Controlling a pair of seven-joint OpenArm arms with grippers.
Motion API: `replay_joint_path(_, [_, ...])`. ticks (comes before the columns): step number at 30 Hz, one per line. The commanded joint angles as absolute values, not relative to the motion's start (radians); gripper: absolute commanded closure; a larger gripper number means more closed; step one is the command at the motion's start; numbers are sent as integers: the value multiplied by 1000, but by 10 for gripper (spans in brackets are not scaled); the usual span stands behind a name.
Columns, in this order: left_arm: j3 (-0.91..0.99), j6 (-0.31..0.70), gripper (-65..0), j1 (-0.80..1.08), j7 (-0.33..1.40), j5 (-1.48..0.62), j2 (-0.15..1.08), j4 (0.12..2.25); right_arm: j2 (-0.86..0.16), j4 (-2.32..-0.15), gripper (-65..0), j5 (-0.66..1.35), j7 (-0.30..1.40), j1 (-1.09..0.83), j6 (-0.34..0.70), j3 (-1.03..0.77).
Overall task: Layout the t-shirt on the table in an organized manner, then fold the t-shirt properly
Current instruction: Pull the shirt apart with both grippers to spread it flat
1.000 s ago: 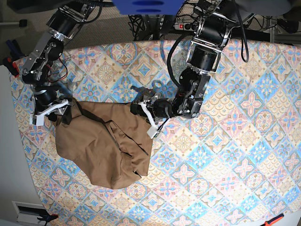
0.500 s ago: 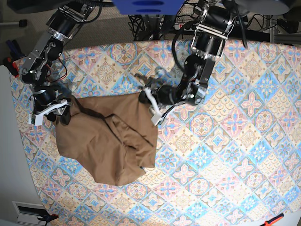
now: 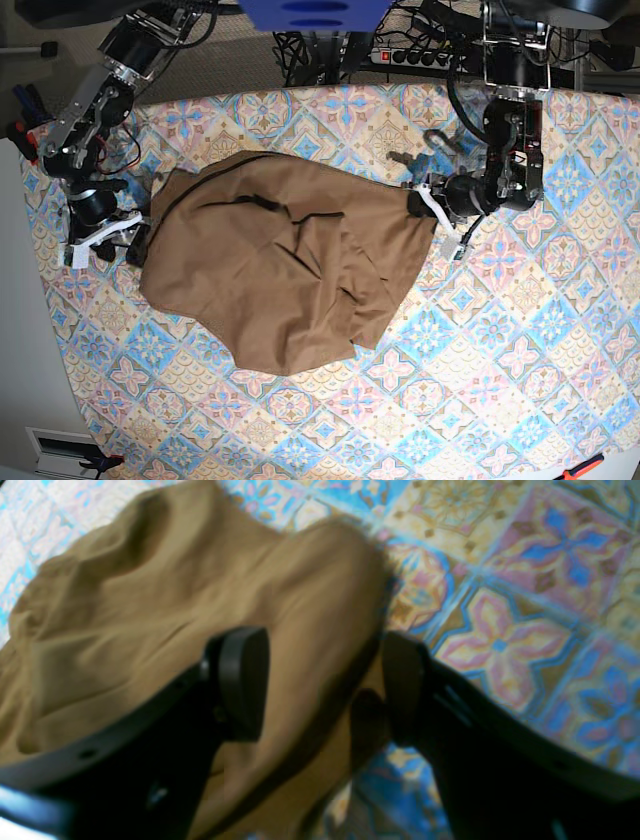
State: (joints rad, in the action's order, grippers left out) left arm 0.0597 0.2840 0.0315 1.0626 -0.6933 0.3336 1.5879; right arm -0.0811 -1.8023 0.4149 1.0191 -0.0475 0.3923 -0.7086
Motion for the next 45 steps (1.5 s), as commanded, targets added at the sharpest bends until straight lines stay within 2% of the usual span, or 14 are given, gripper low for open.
replay_joint_path(1, [62, 288, 0, 31, 1055, -713, 352, 1609, -93, -1839, -346, 433, 990, -35, 397, -708])
replay_joint_path(5, [101, 288, 0, 70, 1058, -713, 392, 1613, -93, -1833, -346, 433, 986, -56, 397, -707])
replay_joint_path(10, [254, 288, 0, 170, 1058, -704, 426, 1719, -93, -1745, -346, 433, 984, -54, 404, -707])
replay_joint_path(14, [306, 288, 0, 199, 1061, -708, 460, 1748, -93, -1695, -346, 433, 984, -54, 545, -708])
replay_joint_path(19, [288, 288, 0, 205, 1061, -704, 467, 1748, -90, -1692, -346, 433, 984, -54, 576, -682])
replay_joint_path(23, [289, 288, 0, 226, 1061, -704, 467, 1748, -91, -1638, -346, 432, 984, -54, 664, -599])
replay_joint_path(28, [294, 288, 0, 252, 1059, -704, 470, 1750, -94, -1501, -346, 430, 983, -50, 673, -570])
replay_joint_path(34, [295, 288, 0, 280, 1053, -704, 472, 1750, -94, -1466, -346, 430, 983, 85, 674, -570])
replay_joint_path(45, [295, 288, 0, 283, 1053, -704, 472, 1750, -96, -1365, -346, 429, 974, 101, 674, -568])
